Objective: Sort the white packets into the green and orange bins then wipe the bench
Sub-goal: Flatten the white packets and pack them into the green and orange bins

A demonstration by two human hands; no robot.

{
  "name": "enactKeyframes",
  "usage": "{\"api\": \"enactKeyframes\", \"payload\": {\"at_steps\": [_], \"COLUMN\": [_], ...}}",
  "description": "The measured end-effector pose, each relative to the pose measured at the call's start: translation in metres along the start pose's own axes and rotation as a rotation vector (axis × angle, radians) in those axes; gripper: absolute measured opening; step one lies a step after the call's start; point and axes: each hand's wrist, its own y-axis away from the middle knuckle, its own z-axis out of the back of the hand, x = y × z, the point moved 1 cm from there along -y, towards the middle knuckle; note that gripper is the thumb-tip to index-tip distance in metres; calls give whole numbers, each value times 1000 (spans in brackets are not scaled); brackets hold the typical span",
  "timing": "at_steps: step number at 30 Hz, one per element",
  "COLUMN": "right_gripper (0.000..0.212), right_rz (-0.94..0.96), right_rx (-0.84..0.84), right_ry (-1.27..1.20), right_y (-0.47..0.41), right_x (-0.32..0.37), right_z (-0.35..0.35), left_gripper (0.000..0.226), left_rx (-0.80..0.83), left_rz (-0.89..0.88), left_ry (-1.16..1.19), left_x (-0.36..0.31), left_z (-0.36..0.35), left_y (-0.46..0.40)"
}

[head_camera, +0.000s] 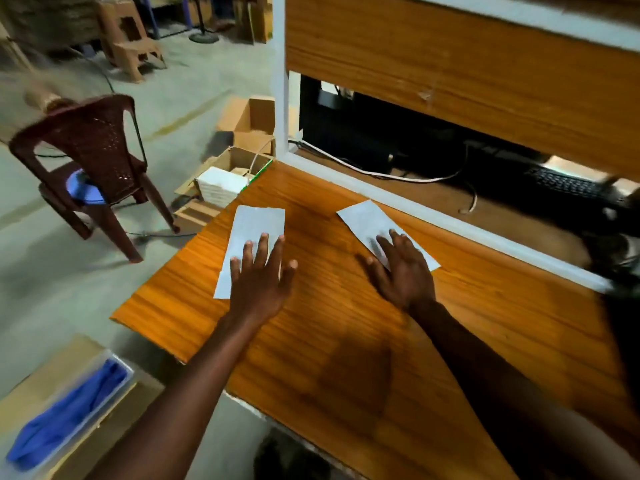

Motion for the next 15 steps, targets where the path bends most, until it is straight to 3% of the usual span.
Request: {"api": "enactKeyframes", "payload": {"at_steps": [9, 15], "right_gripper": [66, 64], "right_rz": [-94, -277], "right_rx": [215, 208], "right_ry": [156, 170], "right_y": [-65, -63], "right_x": [-17, 5], "right_z": [-18, -38], "left_gripper": [74, 71], "left_rx": [69, 74], "left_rz": [63, 43], "left_ry": [-88, -127], "left_x": [35, 30], "left_z": [-14, -24], "left_y": [-60, -61]}}
